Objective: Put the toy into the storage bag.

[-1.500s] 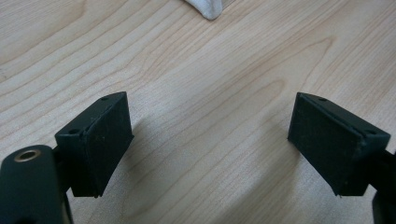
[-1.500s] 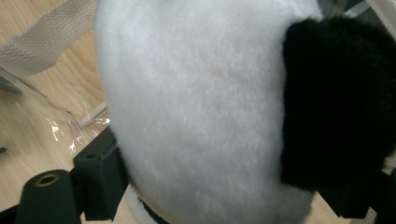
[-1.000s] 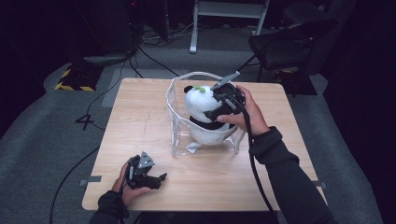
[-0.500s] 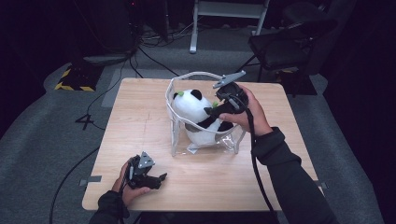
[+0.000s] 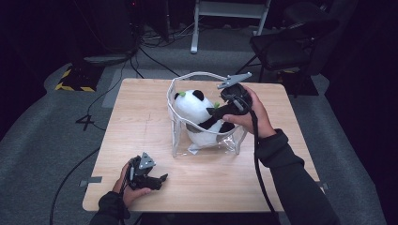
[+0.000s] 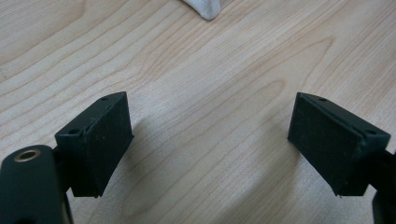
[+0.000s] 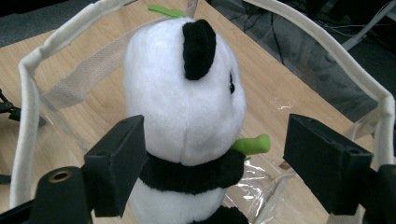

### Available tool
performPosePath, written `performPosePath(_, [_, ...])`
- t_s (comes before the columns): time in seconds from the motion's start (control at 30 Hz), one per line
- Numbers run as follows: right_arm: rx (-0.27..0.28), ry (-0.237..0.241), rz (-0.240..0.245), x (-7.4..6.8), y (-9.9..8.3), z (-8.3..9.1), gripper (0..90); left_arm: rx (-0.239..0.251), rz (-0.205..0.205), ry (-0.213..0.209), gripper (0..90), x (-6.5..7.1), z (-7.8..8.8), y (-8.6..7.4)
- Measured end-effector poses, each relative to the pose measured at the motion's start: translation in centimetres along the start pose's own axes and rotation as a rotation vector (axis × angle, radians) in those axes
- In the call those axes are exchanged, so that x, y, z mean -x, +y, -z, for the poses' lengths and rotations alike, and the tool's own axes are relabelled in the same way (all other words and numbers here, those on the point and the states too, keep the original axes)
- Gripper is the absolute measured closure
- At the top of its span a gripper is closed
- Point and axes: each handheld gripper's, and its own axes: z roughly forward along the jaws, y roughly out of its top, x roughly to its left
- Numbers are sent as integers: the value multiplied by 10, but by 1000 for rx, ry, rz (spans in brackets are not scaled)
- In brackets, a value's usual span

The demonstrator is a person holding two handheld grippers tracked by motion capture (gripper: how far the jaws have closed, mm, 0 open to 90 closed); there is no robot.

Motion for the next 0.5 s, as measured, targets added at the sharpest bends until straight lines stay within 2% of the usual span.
performPosePath(0.5, [32,-22,20,3,-9,21,209,1,1,1,136,0,0,0])
